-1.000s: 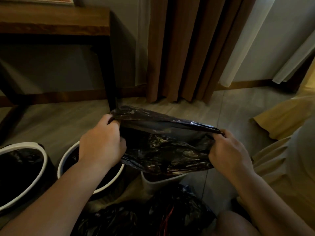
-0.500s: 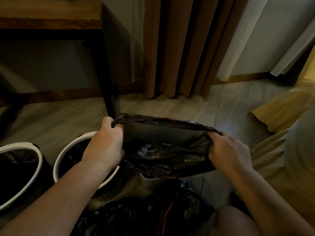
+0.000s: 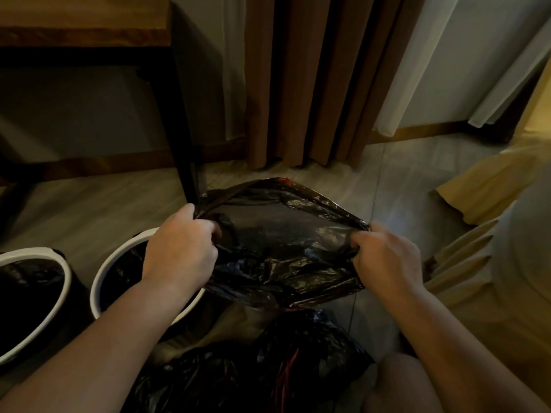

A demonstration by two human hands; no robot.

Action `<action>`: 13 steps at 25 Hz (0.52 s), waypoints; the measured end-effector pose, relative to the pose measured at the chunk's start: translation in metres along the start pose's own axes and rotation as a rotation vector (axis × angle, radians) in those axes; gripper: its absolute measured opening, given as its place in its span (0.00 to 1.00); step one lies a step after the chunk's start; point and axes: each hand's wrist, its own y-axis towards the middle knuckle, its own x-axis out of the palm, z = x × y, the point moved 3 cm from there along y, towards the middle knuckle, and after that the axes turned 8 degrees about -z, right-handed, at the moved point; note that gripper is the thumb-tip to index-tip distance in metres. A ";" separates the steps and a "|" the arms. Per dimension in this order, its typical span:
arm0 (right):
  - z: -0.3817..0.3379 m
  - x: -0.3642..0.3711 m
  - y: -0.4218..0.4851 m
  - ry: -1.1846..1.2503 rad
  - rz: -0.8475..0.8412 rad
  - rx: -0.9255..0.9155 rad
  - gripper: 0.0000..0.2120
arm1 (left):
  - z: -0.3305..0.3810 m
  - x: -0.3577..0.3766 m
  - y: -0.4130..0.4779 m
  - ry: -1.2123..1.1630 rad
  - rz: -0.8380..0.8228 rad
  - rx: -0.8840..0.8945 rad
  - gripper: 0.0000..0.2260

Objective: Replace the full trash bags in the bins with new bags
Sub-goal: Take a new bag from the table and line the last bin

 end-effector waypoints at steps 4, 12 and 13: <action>-0.002 0.010 -0.002 0.024 -0.096 0.006 0.03 | 0.001 0.004 0.001 0.026 -0.047 0.035 0.08; 0.006 0.016 -0.003 0.037 -0.093 0.058 0.14 | -0.005 0.016 0.001 -0.102 -0.225 -0.090 0.13; 0.008 0.017 -0.002 0.014 -0.097 0.053 0.12 | -0.004 0.018 0.003 -0.093 -0.242 -0.085 0.13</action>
